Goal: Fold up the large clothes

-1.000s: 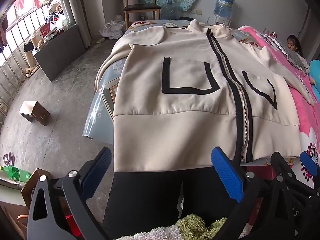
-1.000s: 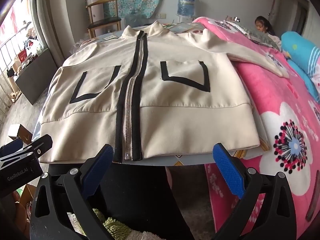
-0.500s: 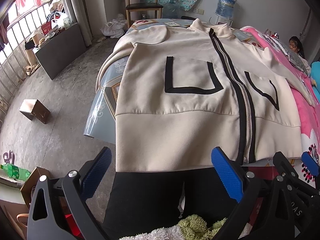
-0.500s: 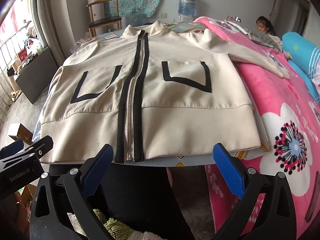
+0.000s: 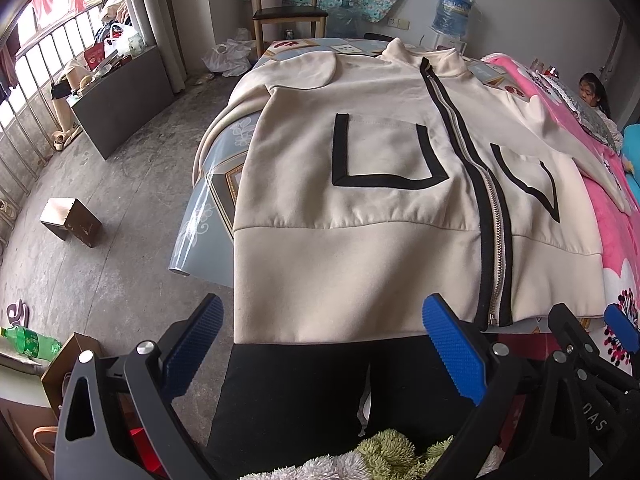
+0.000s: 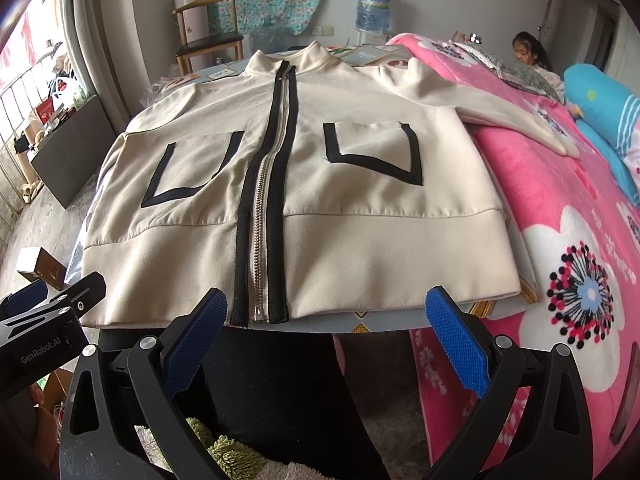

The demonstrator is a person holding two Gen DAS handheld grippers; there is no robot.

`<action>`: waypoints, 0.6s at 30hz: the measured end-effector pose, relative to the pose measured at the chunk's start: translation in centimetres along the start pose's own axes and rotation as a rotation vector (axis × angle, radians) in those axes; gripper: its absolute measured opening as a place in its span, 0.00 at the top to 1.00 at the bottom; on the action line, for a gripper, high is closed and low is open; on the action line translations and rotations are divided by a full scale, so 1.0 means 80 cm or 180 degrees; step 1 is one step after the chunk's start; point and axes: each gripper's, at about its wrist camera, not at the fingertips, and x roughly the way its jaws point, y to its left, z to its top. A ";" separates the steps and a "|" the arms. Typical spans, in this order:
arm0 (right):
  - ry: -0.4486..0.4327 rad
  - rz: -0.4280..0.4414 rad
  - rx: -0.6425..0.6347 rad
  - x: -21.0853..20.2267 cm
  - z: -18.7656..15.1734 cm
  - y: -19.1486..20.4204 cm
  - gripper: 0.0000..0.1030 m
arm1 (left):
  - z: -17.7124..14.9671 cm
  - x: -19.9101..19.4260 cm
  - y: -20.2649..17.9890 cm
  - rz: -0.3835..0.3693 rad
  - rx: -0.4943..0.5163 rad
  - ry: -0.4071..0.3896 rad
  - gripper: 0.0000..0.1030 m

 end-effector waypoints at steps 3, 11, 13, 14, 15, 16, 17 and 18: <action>-0.0002 0.0002 -0.0002 0.000 0.000 0.000 0.06 | 0.000 0.000 0.000 0.0002 0.0004 0.0000 0.05; -0.0007 -0.0001 -0.0008 -0.001 0.000 0.001 0.06 | 0.000 0.000 0.001 0.0010 0.0001 -0.0007 0.05; -0.0006 -0.0002 0.0000 -0.002 0.000 0.001 0.06 | 0.000 -0.001 0.001 0.0017 0.0000 -0.0011 0.05; -0.0004 0.0000 0.0003 -0.002 0.000 0.001 0.06 | 0.001 -0.001 0.002 0.0017 0.0002 -0.0012 0.05; -0.0005 0.0000 0.0004 -0.002 0.000 0.001 0.06 | 0.001 -0.001 0.002 0.0018 0.0004 -0.0014 0.05; -0.0005 -0.0001 0.0001 -0.002 0.000 0.001 0.06 | 0.001 -0.001 0.002 0.0020 0.0003 -0.0015 0.05; -0.0005 -0.0003 0.0001 -0.001 0.000 0.001 0.06 | 0.001 -0.001 0.002 0.0019 0.0001 -0.0015 0.05; -0.0004 -0.0002 0.0001 -0.002 0.000 0.001 0.06 | 0.001 -0.001 0.002 0.0021 -0.0001 -0.0016 0.05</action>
